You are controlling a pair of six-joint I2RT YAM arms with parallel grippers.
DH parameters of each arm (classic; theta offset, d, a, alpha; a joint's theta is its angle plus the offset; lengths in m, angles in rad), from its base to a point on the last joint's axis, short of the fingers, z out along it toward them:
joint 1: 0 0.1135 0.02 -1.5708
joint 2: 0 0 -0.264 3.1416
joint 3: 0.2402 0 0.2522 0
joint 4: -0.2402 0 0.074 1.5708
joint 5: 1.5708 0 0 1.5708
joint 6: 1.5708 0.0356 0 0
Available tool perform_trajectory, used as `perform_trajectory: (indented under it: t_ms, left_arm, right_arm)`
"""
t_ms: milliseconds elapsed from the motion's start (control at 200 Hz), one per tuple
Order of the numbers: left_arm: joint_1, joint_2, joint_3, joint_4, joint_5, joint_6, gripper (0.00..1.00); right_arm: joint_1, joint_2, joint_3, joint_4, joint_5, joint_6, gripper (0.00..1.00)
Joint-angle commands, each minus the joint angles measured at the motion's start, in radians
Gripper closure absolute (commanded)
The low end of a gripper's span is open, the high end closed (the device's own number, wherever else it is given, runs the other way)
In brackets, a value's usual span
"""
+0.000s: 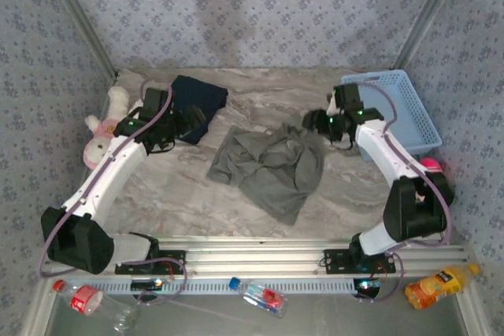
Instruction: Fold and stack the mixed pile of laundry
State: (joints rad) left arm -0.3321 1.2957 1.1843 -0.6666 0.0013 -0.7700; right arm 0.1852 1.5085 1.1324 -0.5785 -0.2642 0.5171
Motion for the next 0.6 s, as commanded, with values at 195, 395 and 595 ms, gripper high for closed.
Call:
perform_trajectory:
  t_ms: [195,395,595]
  left_arm:
    - [-0.234,0.129,0.082,-0.057,-0.089,0.065,0.00]
    - [-0.336,0.399,0.329,-0.074,-0.102,0.104,0.00]
    - [-0.350,0.708,0.714,-0.202,-0.097,0.138,0.00]
  right_arm:
    - [0.050,-0.172,-0.123,-0.051,0.199,-0.061,0.32]
    - [0.045,-0.032,0.012,-0.041,0.194,-0.105,0.31]
    - [0.006,0.189,0.267,-0.056,0.235,-0.146,0.29]
